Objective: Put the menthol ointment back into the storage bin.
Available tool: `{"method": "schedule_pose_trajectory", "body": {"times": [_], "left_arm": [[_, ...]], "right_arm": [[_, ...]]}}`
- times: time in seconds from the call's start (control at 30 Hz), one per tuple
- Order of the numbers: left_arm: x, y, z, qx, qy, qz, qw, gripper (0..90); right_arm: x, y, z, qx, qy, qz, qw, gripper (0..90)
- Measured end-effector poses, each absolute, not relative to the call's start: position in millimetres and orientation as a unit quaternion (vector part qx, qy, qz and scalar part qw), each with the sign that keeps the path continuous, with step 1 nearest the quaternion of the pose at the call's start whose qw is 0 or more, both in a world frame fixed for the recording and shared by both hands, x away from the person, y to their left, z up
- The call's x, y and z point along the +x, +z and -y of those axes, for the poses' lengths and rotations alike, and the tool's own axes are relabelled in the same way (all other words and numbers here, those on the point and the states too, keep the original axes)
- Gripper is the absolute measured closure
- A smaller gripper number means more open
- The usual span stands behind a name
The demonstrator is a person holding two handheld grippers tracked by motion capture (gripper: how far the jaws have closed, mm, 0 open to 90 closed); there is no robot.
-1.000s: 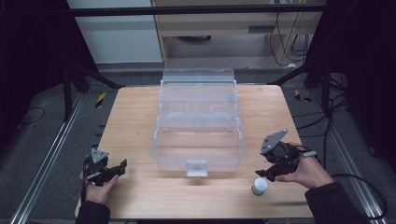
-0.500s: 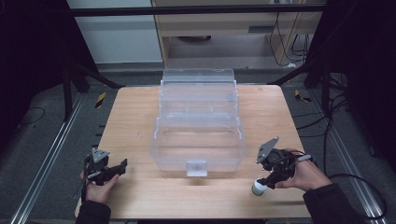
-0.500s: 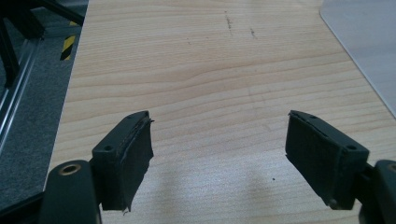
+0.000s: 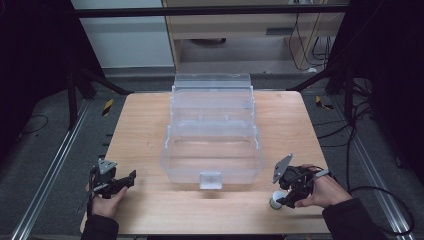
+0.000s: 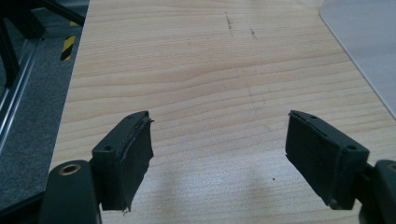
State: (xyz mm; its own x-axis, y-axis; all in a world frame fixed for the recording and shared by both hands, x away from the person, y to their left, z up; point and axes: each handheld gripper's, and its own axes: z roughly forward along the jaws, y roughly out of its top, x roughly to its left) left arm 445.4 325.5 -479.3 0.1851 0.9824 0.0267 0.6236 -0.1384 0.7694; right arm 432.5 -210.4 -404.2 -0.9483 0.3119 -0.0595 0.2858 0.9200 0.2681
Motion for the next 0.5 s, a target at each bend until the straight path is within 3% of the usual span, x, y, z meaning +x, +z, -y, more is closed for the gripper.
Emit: {"method": "schedule_pose_trajectory", "body": {"times": [0.5], "left_arm": [[445, -479, -326, 0.701, 0.281, -0.574, 0.318, 22.4]], "right_arm": [[433, -420, 203, 0.131, 0.093, -0.986, 0.037, 38.6]]}}
